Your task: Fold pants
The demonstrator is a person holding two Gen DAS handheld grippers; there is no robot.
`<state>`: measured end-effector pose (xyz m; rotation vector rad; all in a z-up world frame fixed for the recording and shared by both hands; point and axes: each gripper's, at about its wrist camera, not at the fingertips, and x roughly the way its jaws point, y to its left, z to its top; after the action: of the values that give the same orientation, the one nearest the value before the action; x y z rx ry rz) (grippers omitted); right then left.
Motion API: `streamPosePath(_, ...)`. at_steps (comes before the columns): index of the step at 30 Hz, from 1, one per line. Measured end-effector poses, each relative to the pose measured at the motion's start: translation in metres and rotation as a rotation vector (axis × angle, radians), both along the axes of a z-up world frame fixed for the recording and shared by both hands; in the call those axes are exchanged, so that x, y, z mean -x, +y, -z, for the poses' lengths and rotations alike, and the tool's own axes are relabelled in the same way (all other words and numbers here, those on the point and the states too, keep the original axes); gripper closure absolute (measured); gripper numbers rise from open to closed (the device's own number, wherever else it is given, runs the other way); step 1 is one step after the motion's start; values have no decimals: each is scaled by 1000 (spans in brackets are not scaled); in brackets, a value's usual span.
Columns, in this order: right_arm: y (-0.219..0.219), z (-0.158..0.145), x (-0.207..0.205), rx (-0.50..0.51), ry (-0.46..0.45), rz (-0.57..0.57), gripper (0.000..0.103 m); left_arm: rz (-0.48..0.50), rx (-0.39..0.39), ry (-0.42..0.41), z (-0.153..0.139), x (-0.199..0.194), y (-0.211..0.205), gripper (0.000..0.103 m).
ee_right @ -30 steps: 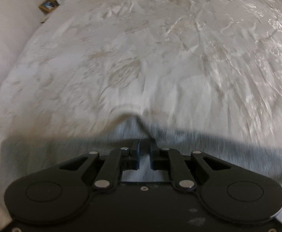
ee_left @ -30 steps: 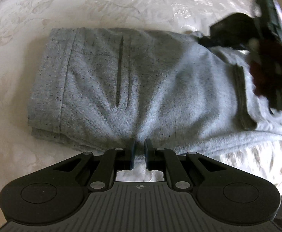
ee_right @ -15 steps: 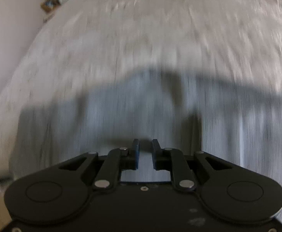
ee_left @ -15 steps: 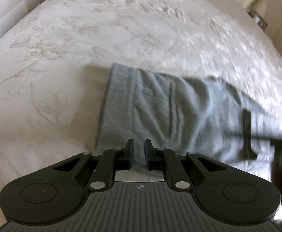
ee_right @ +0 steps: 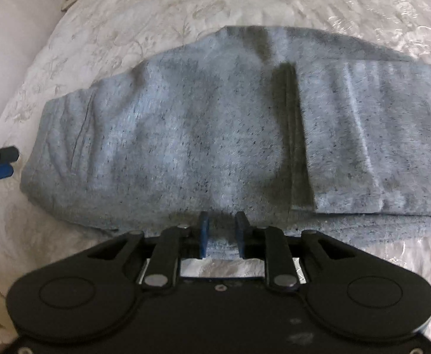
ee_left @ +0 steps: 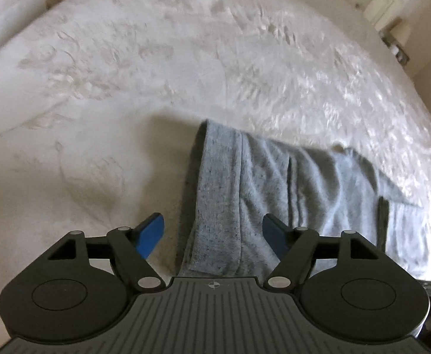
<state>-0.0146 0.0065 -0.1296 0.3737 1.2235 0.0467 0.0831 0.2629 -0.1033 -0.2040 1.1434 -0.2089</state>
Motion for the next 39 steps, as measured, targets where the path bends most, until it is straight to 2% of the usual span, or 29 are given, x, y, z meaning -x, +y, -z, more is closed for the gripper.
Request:
streamPosePath(4, 4, 1, 0, 32, 8, -40, 79, 28, 35, 93, 25, -12, -6, 30)
streamPosePath(6, 6, 2, 2, 34, 10, -45, 79, 33, 51, 131, 38, -16, -8, 23)
streamPosePath(9, 7, 3, 1, 33, 14, -48, 79, 35, 68, 156, 50, -21, -12, 18)
streamPosePath(13, 14, 7, -8, 36, 13, -48, 79, 5, 92, 180, 55, -29, -19, 19)
streamPosePath(14, 15, 8, -9, 36, 13, -47, 79, -12, 80, 181, 54, -29, -21, 23)
streamPosePath(15, 13, 10, -9, 34, 12, -47, 79, -24, 73, 177, 53, -29, -23, 34)
streamPosePath(16, 12, 10, -8, 33, 12, -45, 79, -35, 64, 174, 51, -28, -25, 40)
streamPosePath(17, 11, 10, -8, 32, 13, -44, 79, -40, 62, 168, 49, -27, -26, 55)
streamPosePath(18, 11, 11, -7, 32, 12, -46, 79, -39, 78, 149, 45, -25, -26, 70)
streamPosePath(21, 10, 13, -5, 32, 7, -57, 79, -22, 75, 86, 30, -15, -35, 77)
streamPosePath(23, 11, 13, -3, 31, 5, -71, 78, -9, 61, 39, 15, -7, -42, 77)
streamPosePath(27, 14, 17, 5, 26, -6, -124, 78, -31, 134, -27, -26, 6, -54, 78)
streamPosePath(30, 11, 18, 7, 8, -21, -154, 78, -5, 136, -77, -55, 14, -79, 78)
streamPosePath(34, -11, 11, 5, -73, -37, -172, 79, 71, 124, -166, -100, 31, -130, 78)
streamPosePath(37, -43, -6, 13, -127, -86, -148, 79, 156, 126, -197, -117, 37, -183, 78)
streamPosePath(39, -74, -15, 20, -150, -108, -106, 79, 219, 135, -203, -119, 39, -222, 78)
